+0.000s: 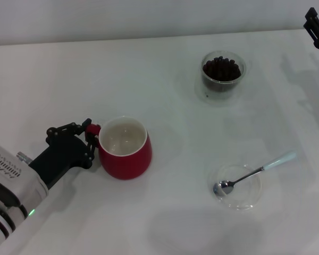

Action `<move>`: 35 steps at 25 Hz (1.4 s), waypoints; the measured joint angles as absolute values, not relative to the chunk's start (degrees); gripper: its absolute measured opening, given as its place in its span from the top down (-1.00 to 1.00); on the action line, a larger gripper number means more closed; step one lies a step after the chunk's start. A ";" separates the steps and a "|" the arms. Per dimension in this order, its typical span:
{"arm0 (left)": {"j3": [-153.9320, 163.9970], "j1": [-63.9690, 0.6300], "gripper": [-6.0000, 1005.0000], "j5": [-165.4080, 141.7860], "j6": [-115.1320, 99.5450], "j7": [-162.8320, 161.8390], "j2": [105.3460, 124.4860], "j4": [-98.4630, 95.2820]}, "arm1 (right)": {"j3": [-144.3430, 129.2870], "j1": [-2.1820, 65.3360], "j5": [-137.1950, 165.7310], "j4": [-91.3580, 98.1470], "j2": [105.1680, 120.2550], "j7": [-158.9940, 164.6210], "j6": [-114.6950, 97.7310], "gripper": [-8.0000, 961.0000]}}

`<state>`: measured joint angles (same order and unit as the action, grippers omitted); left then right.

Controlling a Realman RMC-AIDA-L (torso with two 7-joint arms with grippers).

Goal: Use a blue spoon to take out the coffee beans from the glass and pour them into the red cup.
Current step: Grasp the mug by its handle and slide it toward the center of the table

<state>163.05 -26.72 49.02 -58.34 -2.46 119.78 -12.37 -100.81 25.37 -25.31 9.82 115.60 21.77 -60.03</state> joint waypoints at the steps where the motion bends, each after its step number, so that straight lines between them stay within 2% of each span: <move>1: 163.05 -26.72 0.71 49.02 -58.34 -2.46 119.78 -12.37 | -100.81 25.41 -25.31 9.78 115.56 21.76 -60.03 -0.75; 5: 162.98 -26.54 0.70 49.36 -58.56 -2.46 119.64 -12.48 | -100.81 25.42 -25.31 9.77 115.57 21.73 -60.03 -0.75; 15: 162.16 -26.43 0.00 49.53 -58.91 -2.46 119.63 -12.45 | -100.70 25.38 -25.32 9.69 115.57 21.71 -60.03 -0.75; 18: 162.15 -26.34 -0.42 49.56 -58.92 -2.46 119.60 -12.36 | -100.66 25.49 -25.32 9.72 115.57 21.71 -60.03 -0.75; 26: 162.16 -25.37 -0.44 49.58 -59.36 -2.46 119.45 -12.40 | -100.72 25.48 -25.32 9.77 115.64 21.77 -60.03 -0.75; 35: 162.26 -21.52 -0.44 49.22 -64.56 -2.46 119.31 -12.46 | -100.72 25.31 -25.32 9.83 115.75 21.86 -60.03 -0.75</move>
